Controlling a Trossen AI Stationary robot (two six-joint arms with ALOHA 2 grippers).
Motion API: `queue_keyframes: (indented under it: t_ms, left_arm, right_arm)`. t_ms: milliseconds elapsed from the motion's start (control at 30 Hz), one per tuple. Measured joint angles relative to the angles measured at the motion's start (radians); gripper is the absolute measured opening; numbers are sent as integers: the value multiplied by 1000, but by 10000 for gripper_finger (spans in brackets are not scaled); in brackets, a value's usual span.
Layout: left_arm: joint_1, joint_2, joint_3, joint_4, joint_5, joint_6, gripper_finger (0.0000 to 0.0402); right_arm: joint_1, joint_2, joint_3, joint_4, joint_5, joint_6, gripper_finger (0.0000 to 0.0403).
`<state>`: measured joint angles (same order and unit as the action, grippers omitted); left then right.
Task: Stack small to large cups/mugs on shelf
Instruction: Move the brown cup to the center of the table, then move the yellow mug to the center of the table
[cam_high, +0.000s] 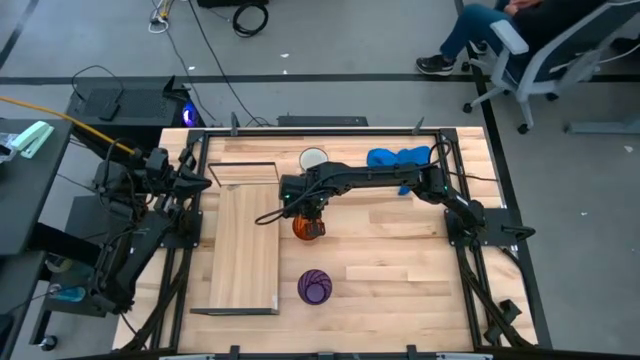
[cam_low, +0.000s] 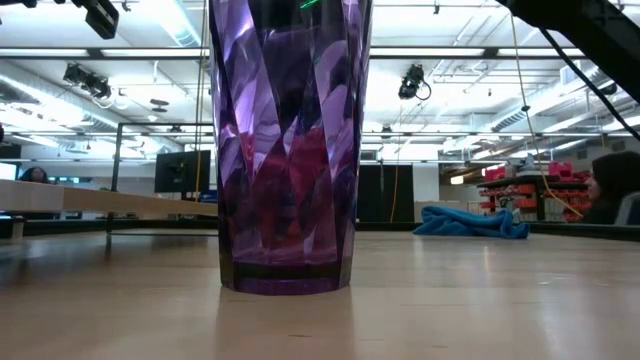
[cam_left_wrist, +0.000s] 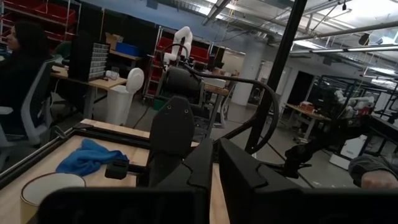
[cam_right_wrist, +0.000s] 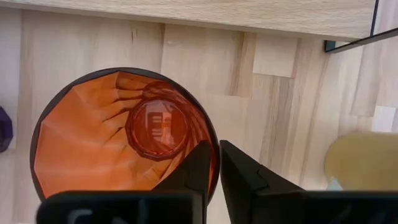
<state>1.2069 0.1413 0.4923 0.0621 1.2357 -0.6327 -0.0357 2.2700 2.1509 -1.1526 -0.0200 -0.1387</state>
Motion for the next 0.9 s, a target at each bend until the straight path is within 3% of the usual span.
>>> queue_keyframes:
  t_ms: [367,567,767,900]
  left_arm:
    - [0,0,0,1,0,0,35]
    - [0,0,0,0,0,0,40]
    - [0,0,0,1,0,0,35]
    - [0,0,0,1,0,0,36]
  right_arm:
    - [0,-109,2,-22,5,4,44]
    - [-37,-275,2,10,112,4,44]
    - [-207,-436,4,162,137,85,44]
    - [-381,-473,3,194,41,173,44]
